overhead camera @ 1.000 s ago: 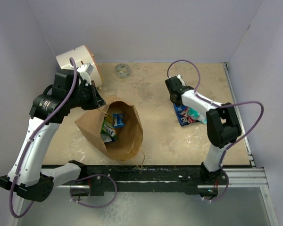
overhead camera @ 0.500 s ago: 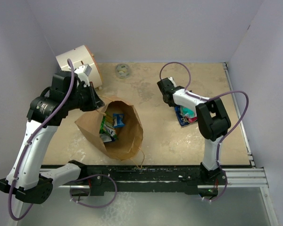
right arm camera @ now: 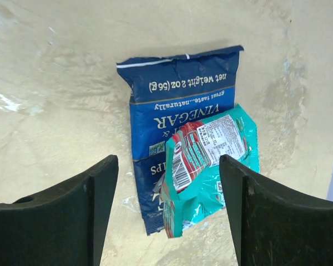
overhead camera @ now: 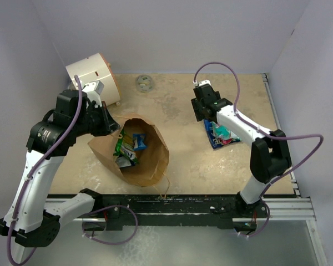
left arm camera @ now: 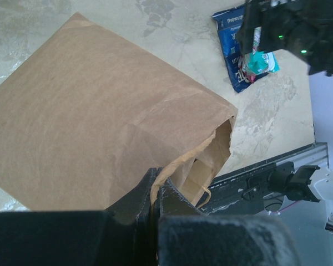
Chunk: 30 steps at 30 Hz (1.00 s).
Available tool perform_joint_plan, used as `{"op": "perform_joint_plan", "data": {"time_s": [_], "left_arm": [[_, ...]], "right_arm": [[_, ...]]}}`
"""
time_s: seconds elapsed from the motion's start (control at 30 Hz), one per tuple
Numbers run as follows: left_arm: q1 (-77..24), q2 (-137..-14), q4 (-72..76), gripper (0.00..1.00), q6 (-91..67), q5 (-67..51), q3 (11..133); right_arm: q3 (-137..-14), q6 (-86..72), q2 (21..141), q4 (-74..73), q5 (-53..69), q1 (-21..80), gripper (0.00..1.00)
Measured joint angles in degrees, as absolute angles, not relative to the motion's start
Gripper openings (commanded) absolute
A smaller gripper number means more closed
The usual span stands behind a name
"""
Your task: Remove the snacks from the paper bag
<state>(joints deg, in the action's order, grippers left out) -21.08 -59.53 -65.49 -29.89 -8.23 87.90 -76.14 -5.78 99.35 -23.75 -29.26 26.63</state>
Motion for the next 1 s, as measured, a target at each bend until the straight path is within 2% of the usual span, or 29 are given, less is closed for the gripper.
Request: {"op": "perform_joint_plan", "data": {"time_s": [0.3,0.63,1.0], "left_arm": [[-21.08,-58.41,-65.6,0.0,-29.78,-8.03,86.78],[-21.08,-53.06,-65.63,0.0,-29.8,-7.2,84.36],[-21.08,-54.92,-63.7,0.0,-30.0,-8.14,84.29]], "right_arm": [[-76.23,-7.07,92.18,-24.03,-20.16,29.74,0.79],[-74.83,-15.84,82.06,-17.34,-9.39,44.91,0.79],[-68.64,-29.95,73.32,-8.05,-10.15,58.61,0.76]]}}
